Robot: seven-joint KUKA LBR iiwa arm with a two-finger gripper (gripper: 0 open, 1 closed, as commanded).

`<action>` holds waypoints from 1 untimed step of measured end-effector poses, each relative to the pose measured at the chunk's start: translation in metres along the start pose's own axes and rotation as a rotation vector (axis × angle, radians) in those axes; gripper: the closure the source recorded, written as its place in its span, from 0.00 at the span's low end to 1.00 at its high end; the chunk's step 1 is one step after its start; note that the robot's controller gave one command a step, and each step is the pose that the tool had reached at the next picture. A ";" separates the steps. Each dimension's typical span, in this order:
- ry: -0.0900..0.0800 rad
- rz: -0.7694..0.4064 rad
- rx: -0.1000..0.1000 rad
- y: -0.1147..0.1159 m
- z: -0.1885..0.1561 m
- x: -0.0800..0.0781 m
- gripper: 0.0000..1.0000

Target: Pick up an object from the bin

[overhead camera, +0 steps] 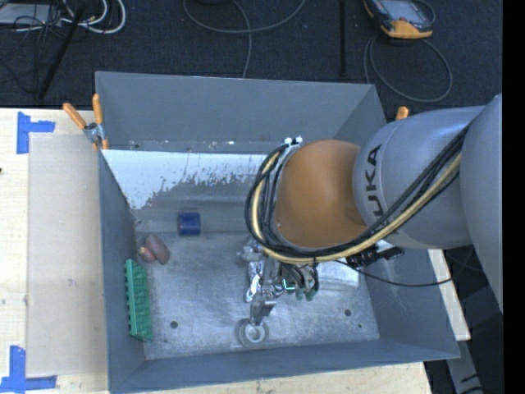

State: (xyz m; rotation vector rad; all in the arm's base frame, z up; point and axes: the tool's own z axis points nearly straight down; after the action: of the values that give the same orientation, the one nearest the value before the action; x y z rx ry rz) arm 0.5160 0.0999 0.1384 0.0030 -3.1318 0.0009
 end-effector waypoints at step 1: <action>-0.010 -0.135 -0.003 -0.060 0.067 -0.077 0.00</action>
Offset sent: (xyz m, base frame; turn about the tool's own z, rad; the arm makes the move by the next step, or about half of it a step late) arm 0.0742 -0.0594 -0.0684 -0.1393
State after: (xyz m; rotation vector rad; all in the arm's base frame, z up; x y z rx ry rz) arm 0.5925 0.0402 0.0711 0.2149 -3.1346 -0.0053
